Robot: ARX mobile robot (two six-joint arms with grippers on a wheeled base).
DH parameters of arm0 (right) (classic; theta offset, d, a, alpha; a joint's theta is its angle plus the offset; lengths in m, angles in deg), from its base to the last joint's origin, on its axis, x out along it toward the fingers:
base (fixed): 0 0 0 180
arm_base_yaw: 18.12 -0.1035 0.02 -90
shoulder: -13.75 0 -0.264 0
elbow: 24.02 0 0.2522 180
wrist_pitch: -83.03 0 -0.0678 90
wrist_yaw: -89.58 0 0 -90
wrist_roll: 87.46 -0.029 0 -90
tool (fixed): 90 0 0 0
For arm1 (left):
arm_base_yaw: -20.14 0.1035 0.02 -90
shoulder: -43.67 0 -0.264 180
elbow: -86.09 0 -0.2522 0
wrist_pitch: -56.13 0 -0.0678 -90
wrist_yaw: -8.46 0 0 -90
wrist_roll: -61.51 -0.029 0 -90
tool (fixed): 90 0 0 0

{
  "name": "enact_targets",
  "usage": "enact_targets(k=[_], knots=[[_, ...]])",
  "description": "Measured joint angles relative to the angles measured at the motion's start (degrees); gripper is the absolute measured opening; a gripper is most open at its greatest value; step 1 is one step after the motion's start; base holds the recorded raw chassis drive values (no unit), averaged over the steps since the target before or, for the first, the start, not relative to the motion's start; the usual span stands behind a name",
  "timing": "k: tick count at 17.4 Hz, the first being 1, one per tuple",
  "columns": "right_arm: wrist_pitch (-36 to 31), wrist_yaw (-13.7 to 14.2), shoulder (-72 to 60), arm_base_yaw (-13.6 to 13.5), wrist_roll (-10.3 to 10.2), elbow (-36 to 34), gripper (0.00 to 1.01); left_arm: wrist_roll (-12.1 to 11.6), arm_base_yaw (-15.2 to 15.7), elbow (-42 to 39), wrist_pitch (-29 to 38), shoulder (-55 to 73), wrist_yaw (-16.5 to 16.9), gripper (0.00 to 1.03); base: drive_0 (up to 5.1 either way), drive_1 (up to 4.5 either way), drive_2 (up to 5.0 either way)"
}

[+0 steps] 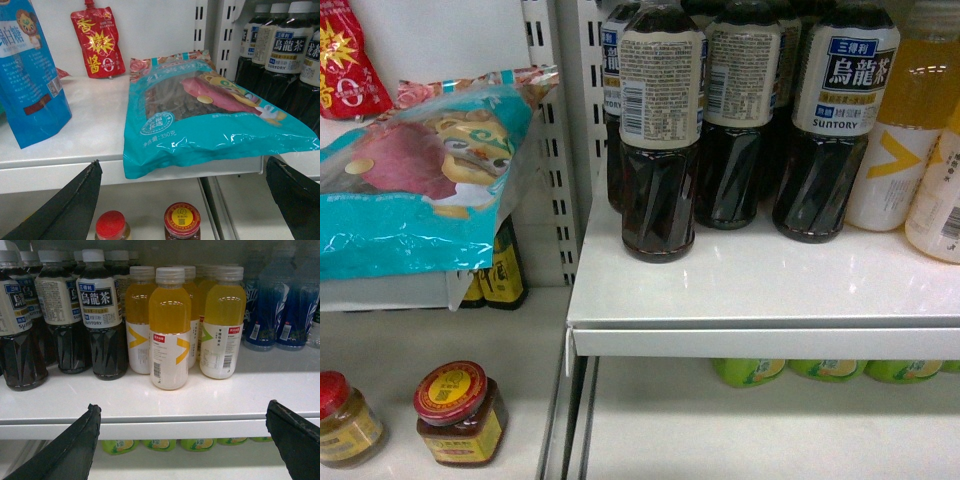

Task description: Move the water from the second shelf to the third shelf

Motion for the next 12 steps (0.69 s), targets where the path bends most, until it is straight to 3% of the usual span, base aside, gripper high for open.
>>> enact_targets(k=[12], knots=[[0.0,0.0,0.0,0.0,0.0,0.0,0.98,0.0,0.0,0.0,0.0,0.0,0.0,0.98,0.0,0.00,0.0]])
